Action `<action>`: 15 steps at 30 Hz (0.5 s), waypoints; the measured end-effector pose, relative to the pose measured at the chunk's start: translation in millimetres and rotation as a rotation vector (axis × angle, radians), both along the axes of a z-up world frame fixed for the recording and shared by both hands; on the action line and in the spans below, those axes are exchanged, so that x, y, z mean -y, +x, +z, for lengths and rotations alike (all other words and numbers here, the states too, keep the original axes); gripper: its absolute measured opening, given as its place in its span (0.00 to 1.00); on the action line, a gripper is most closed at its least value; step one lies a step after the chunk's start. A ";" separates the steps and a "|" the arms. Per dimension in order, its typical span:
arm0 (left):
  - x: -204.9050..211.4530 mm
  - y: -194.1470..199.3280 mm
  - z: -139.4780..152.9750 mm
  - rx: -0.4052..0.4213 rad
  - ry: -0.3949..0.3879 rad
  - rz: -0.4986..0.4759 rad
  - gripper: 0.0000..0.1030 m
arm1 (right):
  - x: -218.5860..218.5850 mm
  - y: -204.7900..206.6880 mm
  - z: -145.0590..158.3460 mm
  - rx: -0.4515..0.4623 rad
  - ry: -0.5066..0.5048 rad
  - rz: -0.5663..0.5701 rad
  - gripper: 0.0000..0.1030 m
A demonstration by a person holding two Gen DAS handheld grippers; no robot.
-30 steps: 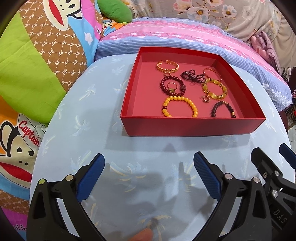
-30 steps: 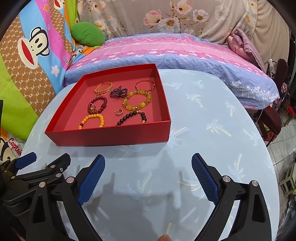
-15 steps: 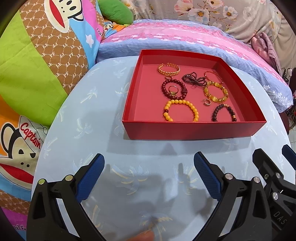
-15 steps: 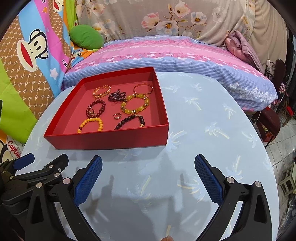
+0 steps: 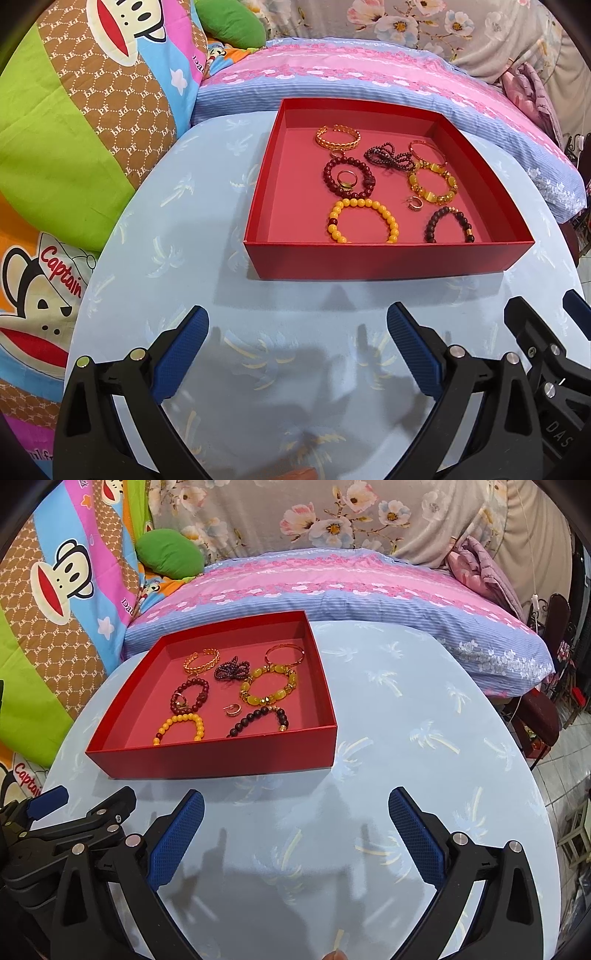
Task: Organize jewelry
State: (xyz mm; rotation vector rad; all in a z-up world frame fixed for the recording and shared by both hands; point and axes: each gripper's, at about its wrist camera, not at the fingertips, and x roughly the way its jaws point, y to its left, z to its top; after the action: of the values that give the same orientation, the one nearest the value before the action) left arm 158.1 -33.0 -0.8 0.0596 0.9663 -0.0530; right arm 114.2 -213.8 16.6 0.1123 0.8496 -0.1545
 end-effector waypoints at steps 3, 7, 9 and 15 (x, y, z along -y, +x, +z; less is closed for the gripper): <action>-0.2 0.3 -0.1 0.001 0.001 0.000 0.90 | -0.2 -0.1 0.1 -0.001 -0.001 0.000 0.94; -0.2 0.6 -0.2 0.004 0.005 0.000 0.90 | 0.1 -0.1 -0.3 0.000 -0.002 -0.001 0.94; -0.9 0.1 0.4 0.008 0.006 0.003 0.90 | 0.2 -0.2 -0.1 0.000 0.001 -0.001 0.94; -1.7 -1.7 1.9 0.012 0.007 0.009 0.90 | 0.0 -0.3 -0.3 0.002 -0.002 -0.001 0.94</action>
State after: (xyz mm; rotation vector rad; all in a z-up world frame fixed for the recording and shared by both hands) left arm 156.4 -31.3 1.1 0.0616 0.9552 -0.0411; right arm 113.9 -213.8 16.3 0.1106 0.8477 -0.1562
